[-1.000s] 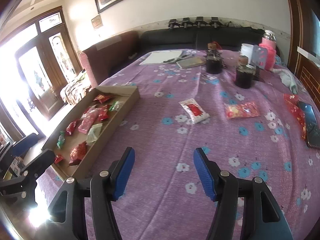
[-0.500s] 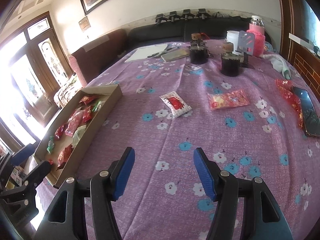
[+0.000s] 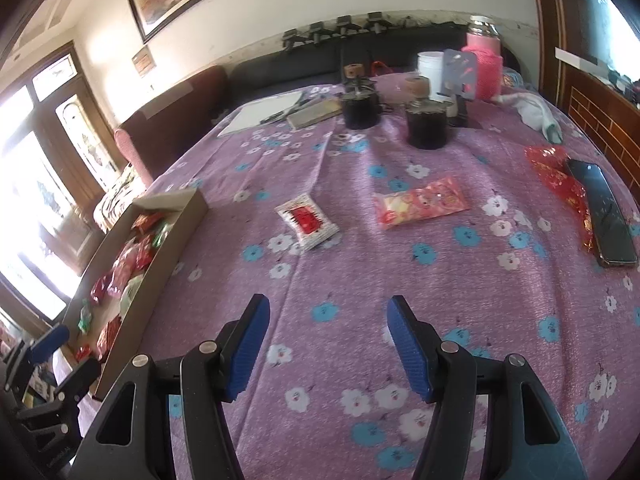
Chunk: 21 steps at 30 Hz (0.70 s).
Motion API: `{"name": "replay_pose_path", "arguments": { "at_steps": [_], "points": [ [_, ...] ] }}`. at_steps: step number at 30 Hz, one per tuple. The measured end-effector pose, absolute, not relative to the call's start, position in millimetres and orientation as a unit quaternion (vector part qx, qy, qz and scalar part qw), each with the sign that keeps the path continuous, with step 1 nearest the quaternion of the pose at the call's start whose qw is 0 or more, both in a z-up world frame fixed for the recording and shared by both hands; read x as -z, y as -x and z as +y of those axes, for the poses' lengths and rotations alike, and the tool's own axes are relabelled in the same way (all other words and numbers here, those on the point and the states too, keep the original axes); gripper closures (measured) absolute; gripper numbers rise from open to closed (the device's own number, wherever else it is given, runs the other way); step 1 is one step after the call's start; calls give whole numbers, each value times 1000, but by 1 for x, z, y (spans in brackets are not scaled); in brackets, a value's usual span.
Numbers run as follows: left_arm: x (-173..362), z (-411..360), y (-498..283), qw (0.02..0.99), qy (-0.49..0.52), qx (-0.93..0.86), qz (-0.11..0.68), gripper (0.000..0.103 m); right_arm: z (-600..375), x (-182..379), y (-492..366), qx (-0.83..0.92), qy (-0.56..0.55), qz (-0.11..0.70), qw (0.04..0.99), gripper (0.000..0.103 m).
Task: Organize snacks
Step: 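Move both tools back over the remaining snacks on the table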
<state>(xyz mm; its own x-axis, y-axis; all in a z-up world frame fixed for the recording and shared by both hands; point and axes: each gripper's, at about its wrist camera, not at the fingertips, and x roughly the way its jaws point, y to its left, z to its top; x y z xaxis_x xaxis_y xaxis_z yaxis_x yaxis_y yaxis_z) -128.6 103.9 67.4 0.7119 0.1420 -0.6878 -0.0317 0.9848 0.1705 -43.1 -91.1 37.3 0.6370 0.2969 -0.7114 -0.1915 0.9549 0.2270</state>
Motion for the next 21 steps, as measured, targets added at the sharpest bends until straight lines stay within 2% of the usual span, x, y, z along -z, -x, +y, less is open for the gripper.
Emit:
{"name": "replay_pose_path", "arguments": {
  "at_steps": [6,13,21],
  "points": [
    [-66,104,124,922,-64,-35,381,38,-123,-34,22,-105,-104,409,901,40],
    [-82,105,125,936,-30,1,351,38,-178,-24,-18,-69,-222,417,879,40],
    [-96,111,111,937,-3,20,350,38,-154,-7,-78,-39,-194,462,864,39]
  ]
}}
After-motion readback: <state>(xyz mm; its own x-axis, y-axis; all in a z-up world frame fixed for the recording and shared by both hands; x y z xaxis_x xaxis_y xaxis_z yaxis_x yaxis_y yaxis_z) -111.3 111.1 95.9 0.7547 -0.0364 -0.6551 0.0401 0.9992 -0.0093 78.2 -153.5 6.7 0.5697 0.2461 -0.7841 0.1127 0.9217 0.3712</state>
